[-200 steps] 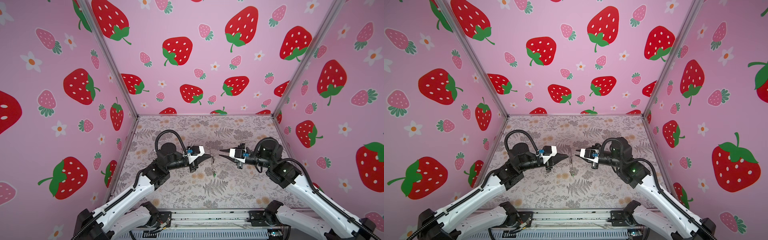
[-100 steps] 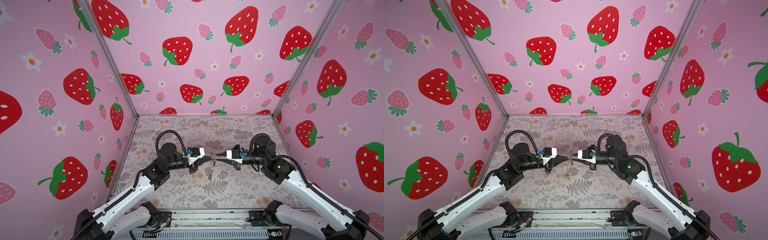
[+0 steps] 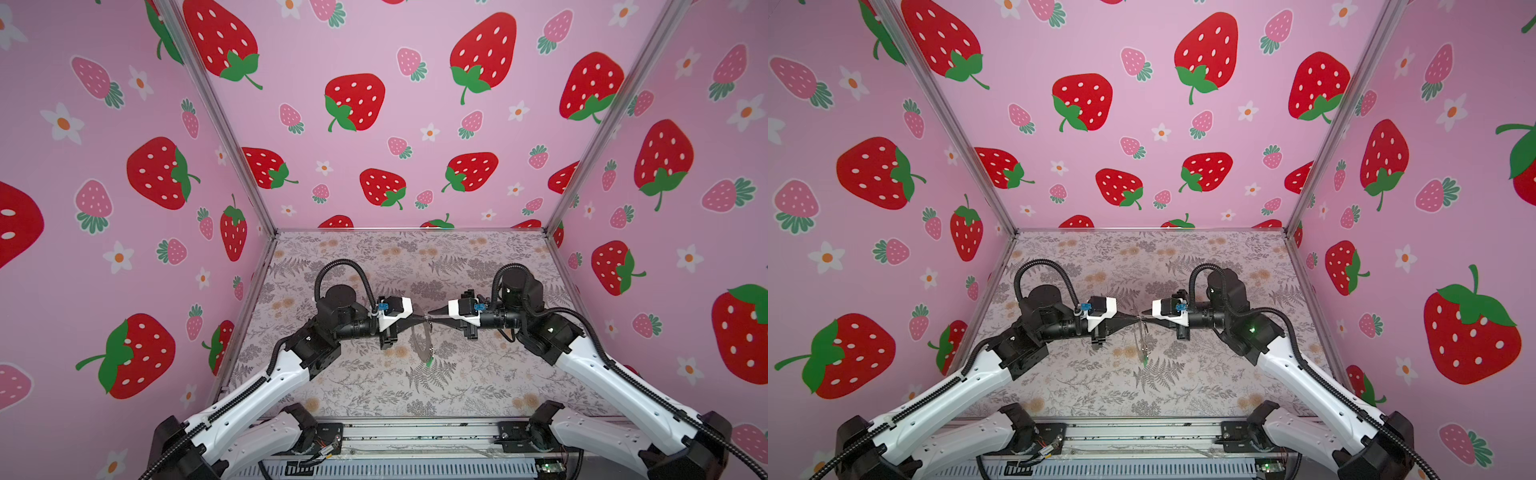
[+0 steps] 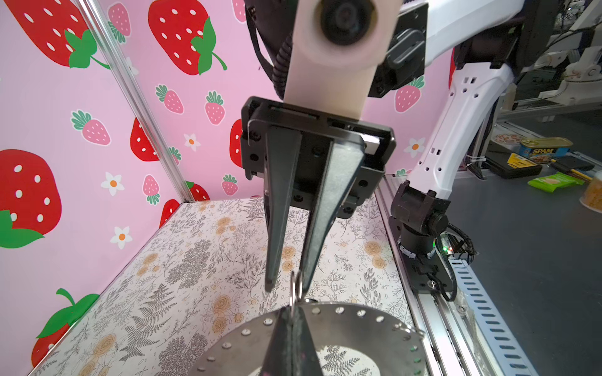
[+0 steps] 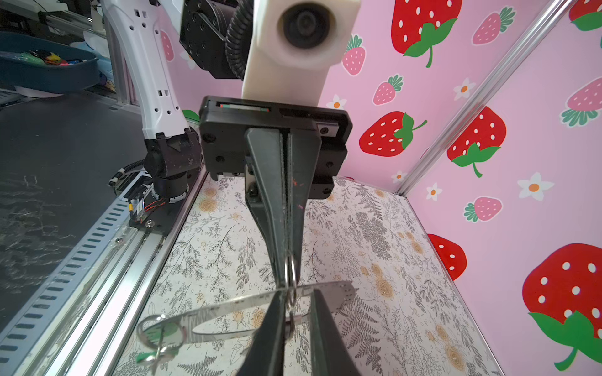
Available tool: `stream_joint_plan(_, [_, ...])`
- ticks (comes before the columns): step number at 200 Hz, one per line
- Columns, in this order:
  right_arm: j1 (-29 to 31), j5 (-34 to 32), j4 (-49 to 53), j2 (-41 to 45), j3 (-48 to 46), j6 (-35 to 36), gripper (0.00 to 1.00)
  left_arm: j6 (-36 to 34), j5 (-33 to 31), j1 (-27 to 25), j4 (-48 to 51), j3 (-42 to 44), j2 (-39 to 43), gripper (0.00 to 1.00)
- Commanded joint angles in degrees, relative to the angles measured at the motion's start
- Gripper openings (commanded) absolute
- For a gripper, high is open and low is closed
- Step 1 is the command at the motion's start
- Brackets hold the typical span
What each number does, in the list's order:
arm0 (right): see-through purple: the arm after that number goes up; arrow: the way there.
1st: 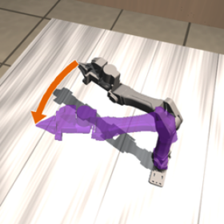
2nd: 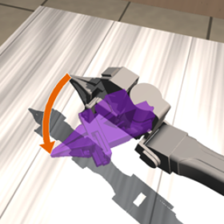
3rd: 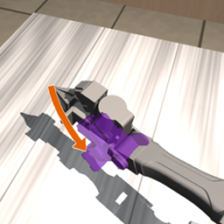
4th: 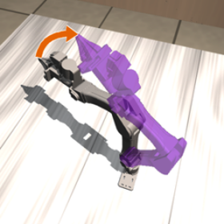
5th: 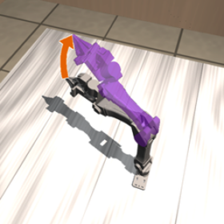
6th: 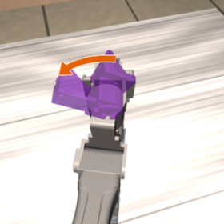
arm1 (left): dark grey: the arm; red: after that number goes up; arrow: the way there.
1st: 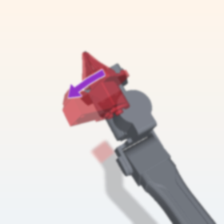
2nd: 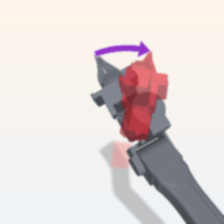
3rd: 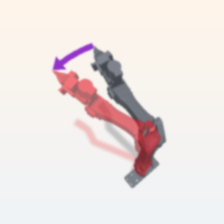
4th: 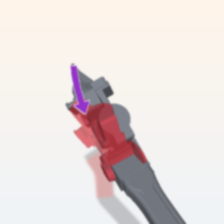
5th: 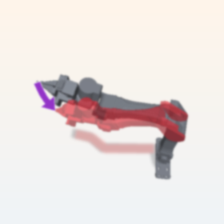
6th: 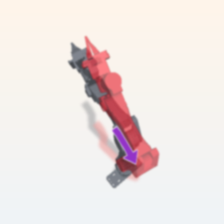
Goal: Put the keys on the keyring
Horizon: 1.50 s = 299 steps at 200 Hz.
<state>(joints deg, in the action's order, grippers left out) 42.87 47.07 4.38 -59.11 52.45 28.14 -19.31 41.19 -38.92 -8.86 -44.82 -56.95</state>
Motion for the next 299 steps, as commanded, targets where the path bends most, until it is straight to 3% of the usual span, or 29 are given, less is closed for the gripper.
stream_joint_plan(1, [0.1, 1.82, 0.19, 0.27, -0.06, 0.46, 0.16, -1.41, 1.53, -0.44, -0.38, -3.54, -0.36, 0.0])
stream_joint_plan(110, [0.09, 2.22, 0.29, 1.24, -0.77, 0.44, 0.05, -3.59, -0.77, -0.84, 2.85, -4.32, -0.04, 0.0])
stream_joint_plan(120, [0.11, 1.78, 0.63, 1.35, -0.76, 0.2, 0.04, -5.77, -3.06, -1.43, 5.81, -5.34, 0.42, 0.04])
stream_joint_plan(125, [0.08, 1.5, 0.97, 1.29, -0.77, 0.08, 0.04, -7.1, -4.49, -1.76, 7.59, -5.9, 0.71, 0.13])
stream_joint_plan(137, [0.04, 0.7, 2.05, 1.37, -0.68, 0.0, 0.04, -10.04, -8.09, -2.34, 11.73, -7.66, 1.46, 0.25])
stream_joint_plan(155, [0.07, -1.07, 4.12, 1.37, -0.5, -0.44, 0.04, -14.98, -13.64, -3.68, 18.22, -10.15, 2.59, 0.34])
stream_joint_plan(201, [0.22, -4.14, 9.87, -1.94, 2.82, -4.02, 0.03, -27.71, -37.3, -15.82, 27.58, -15.73, 1.96, 0.35])
stream_joint_plan(229, [0.92, -6.69, 13.0, -3.1, 5.08, -4.3, 0.01, -31.23, -47.44, -20.24, 30.34, -18.45, -1.35, 0.34])
stream_joint_plan(299, [2.36, -8.72, 14.34, -3.38, 6.85, -5.38, 0.01, -32.11, -53.8, -22.61, 31.45, -20.48, -4.21, 0.31])
